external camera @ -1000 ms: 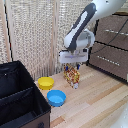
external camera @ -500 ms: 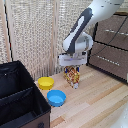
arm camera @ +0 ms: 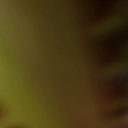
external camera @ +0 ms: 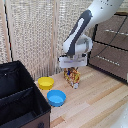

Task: Position your gripper near the granola bar, please. Lightly grip the granola bar with your gripping tool. Relocate your gripper along with the granola bar toward the leading division of the caddy with caution. Gently release the granola bar into the leading division of the caddy.

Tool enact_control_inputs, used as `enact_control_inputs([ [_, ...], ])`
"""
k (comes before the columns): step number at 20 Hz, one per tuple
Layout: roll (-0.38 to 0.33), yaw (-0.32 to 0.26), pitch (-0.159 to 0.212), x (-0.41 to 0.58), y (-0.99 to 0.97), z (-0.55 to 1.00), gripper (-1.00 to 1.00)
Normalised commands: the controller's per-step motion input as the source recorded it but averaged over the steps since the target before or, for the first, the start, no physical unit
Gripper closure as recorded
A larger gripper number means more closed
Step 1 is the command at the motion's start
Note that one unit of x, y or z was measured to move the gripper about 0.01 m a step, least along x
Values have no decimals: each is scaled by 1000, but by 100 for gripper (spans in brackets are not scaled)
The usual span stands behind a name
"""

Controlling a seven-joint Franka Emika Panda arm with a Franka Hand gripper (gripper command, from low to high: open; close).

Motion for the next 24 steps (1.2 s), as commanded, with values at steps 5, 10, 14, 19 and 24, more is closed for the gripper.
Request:
enact_control_inputs([
  [5, 19, -43, 23, 116, 5, 379, 100],
  [10, 18, -30, 62, 179, 2, 788, 100],
  [14, 6, -14, 39, 184, 0, 918, 100],
  [19, 0, -10, 48, 212, 130, 923, 100],
  [24, 9, 2, 66, 77, 325, 853, 100],
])
